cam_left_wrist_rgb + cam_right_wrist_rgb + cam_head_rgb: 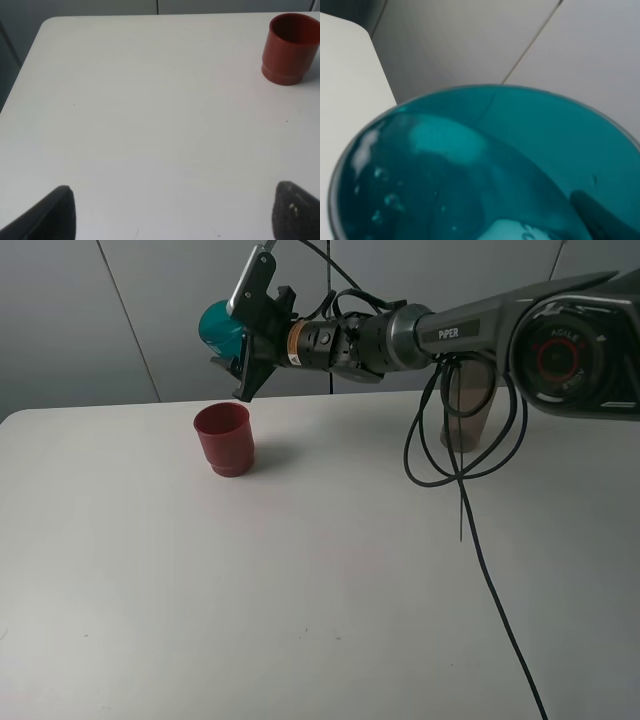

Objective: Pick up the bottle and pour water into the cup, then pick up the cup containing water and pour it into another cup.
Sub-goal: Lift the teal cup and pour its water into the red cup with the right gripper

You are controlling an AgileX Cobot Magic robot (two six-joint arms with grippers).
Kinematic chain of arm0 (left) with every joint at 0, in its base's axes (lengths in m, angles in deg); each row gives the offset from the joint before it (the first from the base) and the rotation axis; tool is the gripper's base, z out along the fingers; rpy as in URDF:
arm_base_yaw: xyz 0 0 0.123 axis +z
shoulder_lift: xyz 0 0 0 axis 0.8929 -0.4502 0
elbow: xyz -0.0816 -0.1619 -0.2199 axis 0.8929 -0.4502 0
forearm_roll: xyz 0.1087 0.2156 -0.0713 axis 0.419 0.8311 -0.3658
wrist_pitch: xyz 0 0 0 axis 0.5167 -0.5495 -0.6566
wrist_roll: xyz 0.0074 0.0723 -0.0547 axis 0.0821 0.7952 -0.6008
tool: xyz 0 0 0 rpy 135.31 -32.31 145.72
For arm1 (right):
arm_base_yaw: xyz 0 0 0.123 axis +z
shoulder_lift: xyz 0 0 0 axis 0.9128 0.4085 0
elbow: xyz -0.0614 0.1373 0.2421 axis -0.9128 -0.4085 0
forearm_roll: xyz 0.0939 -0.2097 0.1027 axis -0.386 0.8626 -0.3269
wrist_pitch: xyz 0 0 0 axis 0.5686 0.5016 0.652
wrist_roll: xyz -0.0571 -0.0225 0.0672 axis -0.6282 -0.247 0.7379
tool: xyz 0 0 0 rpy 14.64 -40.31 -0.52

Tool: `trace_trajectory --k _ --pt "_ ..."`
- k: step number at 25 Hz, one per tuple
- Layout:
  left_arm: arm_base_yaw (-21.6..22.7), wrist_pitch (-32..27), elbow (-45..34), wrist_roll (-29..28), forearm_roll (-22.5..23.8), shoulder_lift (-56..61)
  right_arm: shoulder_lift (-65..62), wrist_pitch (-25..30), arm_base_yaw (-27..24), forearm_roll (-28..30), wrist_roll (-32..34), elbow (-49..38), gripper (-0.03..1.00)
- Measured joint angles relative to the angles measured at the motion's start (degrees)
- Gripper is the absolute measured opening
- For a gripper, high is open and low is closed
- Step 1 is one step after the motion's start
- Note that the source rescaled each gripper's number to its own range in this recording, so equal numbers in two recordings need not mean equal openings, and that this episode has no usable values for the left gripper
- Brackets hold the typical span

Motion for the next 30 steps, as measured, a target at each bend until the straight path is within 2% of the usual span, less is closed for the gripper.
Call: trace_trajectory --k 5,11,30 --pt "0.0 0.0 0.0 0.0 0.0 0.0 0.0 0.61 0.09 -3.5 -9.55 0.0 0.05" --pt "0.0 0.0 0.0 -0.11 0.0 0.0 0.0 3.66 0.09 -10.96 -19.88 0.0 0.05" --pt "0.0 0.0 0.0 -0.1 0.0 0.0 0.0 3.9 1.21 -13.68 -31.7 0.0 0.05"
